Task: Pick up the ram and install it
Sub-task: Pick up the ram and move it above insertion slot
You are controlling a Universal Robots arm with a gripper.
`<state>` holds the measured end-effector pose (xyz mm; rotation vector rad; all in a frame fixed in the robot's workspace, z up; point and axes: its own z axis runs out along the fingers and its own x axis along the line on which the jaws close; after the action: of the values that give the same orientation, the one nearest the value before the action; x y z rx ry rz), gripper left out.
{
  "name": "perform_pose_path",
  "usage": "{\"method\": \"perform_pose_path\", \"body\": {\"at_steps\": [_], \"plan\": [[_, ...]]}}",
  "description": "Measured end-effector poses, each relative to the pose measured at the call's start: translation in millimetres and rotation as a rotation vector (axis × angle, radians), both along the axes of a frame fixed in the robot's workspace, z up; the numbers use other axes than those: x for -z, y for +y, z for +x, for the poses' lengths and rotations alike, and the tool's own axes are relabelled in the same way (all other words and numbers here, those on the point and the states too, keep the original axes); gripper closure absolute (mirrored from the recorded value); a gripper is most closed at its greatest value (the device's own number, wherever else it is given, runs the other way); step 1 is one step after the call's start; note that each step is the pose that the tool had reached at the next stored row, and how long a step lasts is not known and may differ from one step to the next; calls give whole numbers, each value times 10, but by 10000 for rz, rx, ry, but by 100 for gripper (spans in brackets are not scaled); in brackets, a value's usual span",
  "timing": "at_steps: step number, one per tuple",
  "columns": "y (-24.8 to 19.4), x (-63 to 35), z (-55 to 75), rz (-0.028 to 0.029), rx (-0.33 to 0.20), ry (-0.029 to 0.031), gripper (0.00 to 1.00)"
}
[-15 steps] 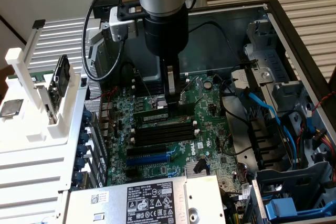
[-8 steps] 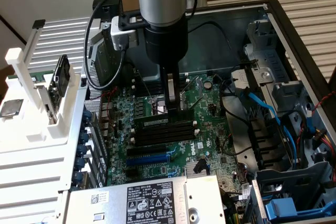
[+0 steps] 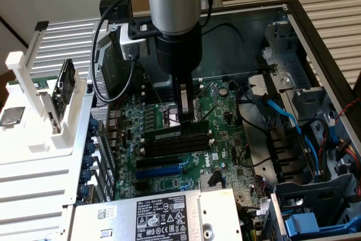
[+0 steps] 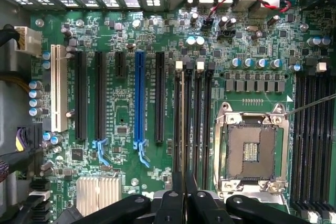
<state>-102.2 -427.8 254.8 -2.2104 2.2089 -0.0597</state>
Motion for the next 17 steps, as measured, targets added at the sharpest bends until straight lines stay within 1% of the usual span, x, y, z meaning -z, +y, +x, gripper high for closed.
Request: {"method": "perform_pose_path", "body": {"at_steps": [6, 8, 9, 10, 14, 17], "plan": [[-8, 4, -1, -3, -7, 4, 88], [-10, 6, 2, 1, -10, 53, 88], [-14, 7, 4, 11, -8, 85, 88], [-20, 7, 8, 29, -8, 104, 88], [-29, 7, 50, 93, -9, 113, 88], [-44, 7, 51, 156, -9, 146, 88]]}}
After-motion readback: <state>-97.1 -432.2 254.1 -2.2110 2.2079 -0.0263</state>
